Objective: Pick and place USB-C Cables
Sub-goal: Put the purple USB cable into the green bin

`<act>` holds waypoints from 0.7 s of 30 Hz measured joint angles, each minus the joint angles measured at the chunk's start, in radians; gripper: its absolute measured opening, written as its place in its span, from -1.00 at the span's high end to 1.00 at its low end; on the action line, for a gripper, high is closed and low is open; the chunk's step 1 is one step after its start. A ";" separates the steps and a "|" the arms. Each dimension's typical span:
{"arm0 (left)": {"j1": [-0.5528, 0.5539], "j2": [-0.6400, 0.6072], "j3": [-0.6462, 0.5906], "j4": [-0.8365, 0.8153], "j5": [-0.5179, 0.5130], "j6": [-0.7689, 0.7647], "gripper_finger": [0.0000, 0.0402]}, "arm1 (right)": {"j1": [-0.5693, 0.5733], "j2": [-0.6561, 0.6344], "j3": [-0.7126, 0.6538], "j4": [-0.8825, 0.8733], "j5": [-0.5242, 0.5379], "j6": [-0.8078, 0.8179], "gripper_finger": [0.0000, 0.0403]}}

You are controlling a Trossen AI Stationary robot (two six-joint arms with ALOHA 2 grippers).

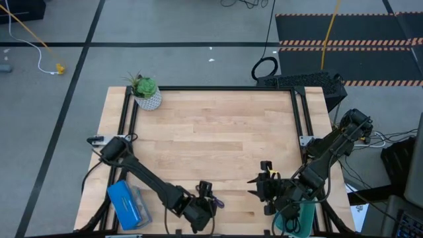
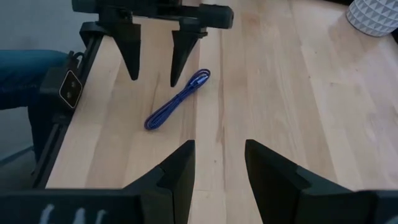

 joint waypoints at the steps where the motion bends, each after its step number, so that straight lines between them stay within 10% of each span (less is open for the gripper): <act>1: 0.000 0.004 0.000 -0.002 0.000 0.000 -0.34 | 0.000 0.000 0.000 0.000 0.000 -0.001 0.35; 21: 0.013 0.012 0.000 -0.074 -0.008 0.023 -0.34 | -0.003 0.000 0.000 -0.038 -0.025 -0.040 0.35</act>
